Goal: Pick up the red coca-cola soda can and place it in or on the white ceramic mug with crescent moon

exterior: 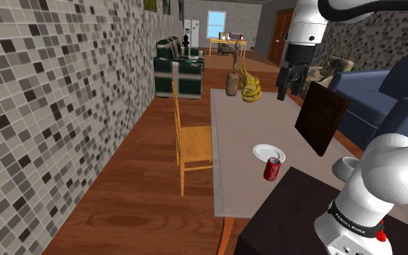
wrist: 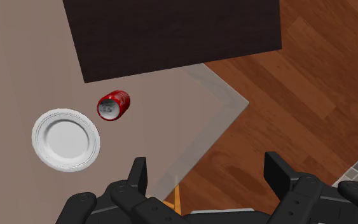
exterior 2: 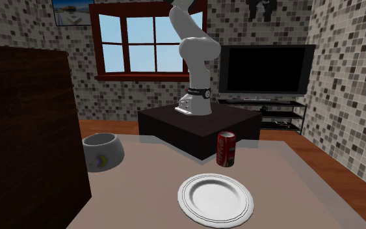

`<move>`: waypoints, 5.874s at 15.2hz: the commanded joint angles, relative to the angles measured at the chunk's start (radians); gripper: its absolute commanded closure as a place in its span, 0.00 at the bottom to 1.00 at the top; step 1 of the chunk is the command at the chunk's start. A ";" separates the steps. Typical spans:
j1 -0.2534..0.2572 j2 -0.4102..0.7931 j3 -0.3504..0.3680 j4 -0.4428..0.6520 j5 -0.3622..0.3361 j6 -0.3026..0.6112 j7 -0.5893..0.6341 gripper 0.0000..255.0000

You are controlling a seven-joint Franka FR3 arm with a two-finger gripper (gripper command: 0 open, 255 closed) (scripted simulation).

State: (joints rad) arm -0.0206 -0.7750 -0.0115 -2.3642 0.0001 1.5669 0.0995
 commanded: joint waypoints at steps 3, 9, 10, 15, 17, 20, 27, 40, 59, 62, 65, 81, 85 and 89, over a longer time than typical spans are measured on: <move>-0.008 -0.010 -0.020 -0.067 -0.015 0.059 -0.022 0.00; -0.038 -0.004 -0.084 -0.244 -0.066 0.247 -0.089 0.00; -0.045 0.004 -0.096 -0.270 -0.076 0.281 -0.100 0.00; -0.078 0.071 -0.159 -0.379 -0.124 0.463 -0.157 0.00; -0.091 0.114 -0.187 -0.413 -0.143 0.543 -0.180 0.00; -0.110 0.198 -0.229 -0.452 -0.170 0.670 -0.216 0.00; -0.127 0.481 -0.338 -0.481 -0.190 0.990 -0.320 0.00; -0.138 0.958 -0.316 -0.399 0.259 1.366 -0.737 0.00; -0.185 1.009 -0.253 -0.385 0.327 1.403 -0.789 1.00; -0.146 0.970 -0.303 -0.396 0.277 1.374 -0.750 1.00; -0.098 0.909 -0.373 -0.409 0.185 1.330 -0.683 1.00; -0.110 0.590 -0.439 -0.416 -0.169 1.043 -0.431 1.00; -0.124 0.523 -0.425 -0.405 -0.196 0.967 -0.412 1.00; -0.134 0.462 -0.412 -0.389 -0.211 0.892 -0.399 1.00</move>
State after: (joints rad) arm -0.1515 -0.2947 -0.4270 -2.7565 -0.2052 2.4803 -0.3032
